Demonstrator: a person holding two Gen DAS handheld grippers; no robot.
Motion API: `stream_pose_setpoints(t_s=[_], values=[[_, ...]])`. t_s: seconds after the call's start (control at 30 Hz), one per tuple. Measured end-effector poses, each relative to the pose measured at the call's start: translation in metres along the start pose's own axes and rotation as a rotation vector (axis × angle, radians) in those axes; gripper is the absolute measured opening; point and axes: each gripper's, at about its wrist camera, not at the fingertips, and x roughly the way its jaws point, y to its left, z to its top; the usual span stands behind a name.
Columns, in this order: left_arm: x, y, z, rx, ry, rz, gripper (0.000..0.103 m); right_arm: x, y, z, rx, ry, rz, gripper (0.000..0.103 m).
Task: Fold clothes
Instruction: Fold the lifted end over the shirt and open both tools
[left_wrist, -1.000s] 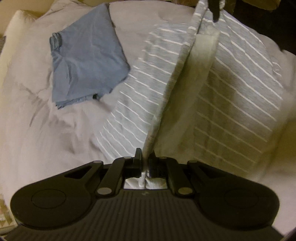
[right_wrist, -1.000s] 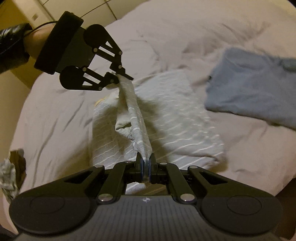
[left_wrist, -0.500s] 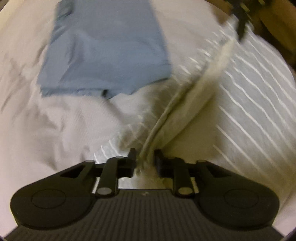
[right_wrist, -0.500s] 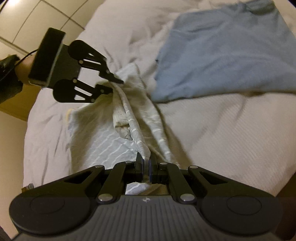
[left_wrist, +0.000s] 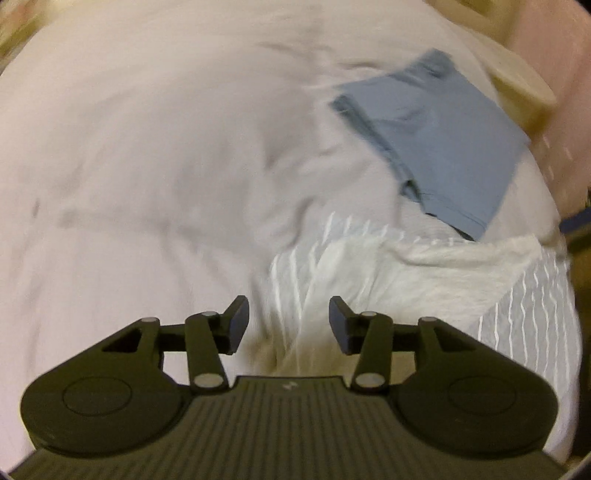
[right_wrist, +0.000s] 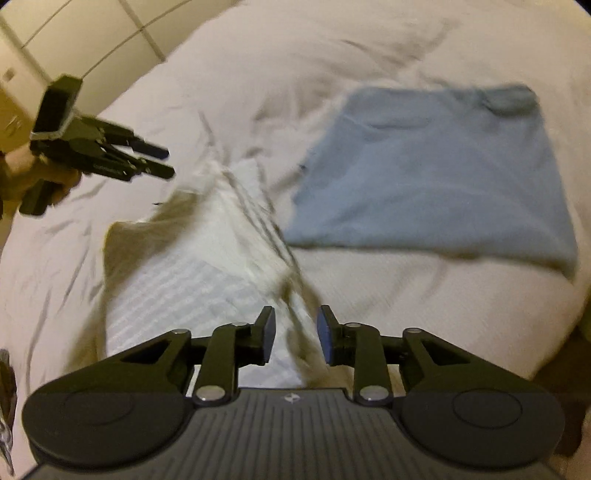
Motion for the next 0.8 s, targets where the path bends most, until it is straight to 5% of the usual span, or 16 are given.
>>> stream_pose_setpoints(t_s=[0.47,0.8], values=[[0.002,-0.005,-0.075,-0.272,-0.046,0.083,0.043,0.137,0.041,0.106,-0.25,0.02,0.159,0.041],[-0.024,0.01,-0.137,-0.501,-0.043,0.148,0.043,0.201,0.041,0.145,-0.26,0.134,0.196,0.042]])
